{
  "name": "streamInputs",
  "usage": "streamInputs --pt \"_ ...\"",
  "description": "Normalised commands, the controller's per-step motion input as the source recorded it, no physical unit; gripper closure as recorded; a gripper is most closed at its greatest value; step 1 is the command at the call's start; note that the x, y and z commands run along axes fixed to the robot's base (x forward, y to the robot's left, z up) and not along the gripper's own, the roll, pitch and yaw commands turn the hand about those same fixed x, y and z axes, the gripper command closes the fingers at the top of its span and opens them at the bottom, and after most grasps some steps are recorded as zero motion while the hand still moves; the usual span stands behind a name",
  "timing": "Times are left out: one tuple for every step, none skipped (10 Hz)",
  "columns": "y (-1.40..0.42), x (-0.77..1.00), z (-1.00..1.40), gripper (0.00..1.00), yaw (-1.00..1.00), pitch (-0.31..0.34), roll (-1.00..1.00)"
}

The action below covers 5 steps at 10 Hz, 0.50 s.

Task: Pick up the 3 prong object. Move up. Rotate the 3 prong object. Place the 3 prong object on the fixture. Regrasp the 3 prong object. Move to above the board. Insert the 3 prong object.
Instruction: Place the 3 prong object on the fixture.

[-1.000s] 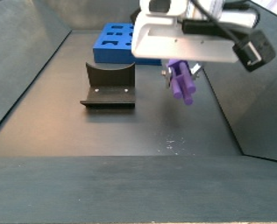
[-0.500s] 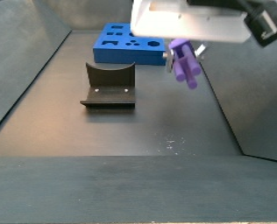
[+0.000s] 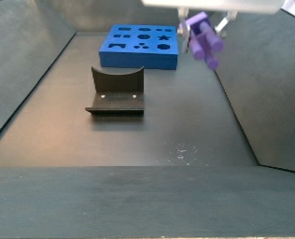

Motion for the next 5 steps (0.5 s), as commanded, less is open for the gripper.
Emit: streamInputs --pt "0.00 -0.01 0.39 1.00 0.03 0.086 0.13" --pt "0.00 0.00 0.21 1.00 0.03 0.093 0.14" --pt "-0.29 1.00 0.08 1.00 -0.11 0.292 0.24" --pt "-0.28 1.00 0.06 1.00 -0.09 0.305 0.23" --pt "-0.26 1.00 0.06 1.00 -0.06 0.297 0.22"
